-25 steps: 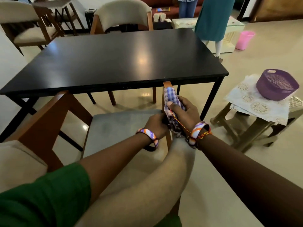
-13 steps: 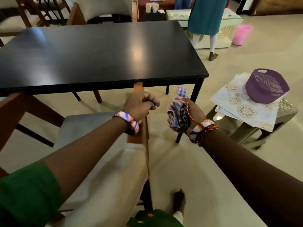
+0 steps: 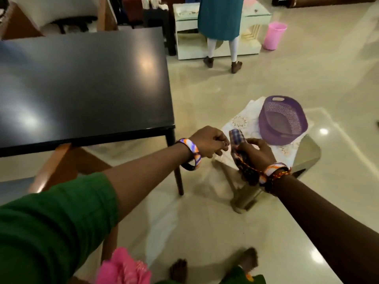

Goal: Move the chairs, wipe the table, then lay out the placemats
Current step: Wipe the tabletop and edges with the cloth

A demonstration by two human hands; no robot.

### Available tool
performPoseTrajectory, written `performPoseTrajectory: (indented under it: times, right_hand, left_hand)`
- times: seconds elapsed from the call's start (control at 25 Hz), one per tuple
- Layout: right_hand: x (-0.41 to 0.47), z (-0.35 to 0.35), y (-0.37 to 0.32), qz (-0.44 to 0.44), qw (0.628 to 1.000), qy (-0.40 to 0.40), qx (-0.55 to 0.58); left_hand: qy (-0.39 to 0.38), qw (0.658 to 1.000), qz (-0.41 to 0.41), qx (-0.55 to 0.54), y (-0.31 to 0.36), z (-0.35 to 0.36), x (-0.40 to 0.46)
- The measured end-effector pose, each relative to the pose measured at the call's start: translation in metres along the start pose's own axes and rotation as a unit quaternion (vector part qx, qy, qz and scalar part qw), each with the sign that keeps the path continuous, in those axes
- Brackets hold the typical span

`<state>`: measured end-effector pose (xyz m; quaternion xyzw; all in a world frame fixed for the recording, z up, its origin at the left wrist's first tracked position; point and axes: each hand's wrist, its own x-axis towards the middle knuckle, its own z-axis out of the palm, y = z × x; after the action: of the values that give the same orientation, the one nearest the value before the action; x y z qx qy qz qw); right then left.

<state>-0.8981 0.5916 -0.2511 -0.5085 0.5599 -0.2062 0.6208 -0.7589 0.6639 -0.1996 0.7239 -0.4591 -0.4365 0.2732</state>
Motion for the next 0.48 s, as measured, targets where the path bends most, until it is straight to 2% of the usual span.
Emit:
performPoseTrajectory:
  times: [0.16, 0.32, 0.4, 0.48]
  right_hand:
    - [0.112, -0.086, -0.014, -0.048, 0.997, 0.043, -0.04]
    - [0.202, -0.152, -0.029, -0.063, 0.994, 0.032, -0.082]
    - [0.239, -0.18, -0.038, -0.08, 0.991, 0.033, -0.105]
    - [0.276, -0.2, -0.042, -0.089, 0.984, 0.036, -0.153]
  left_hand:
    - [-0.028, 0.999, -0.035, 0.011, 0.048, 0.042, 0.102]
    - [-0.017, 0.988, -0.153, -0.005, 0.056, 0.072, 0.186]
    - [0.031, 0.971, -0.222, -0.076, 0.048, 0.091, 0.217]
    - [0.125, 0.922, -0.302, -0.209, 0.034, 0.11, 0.239]
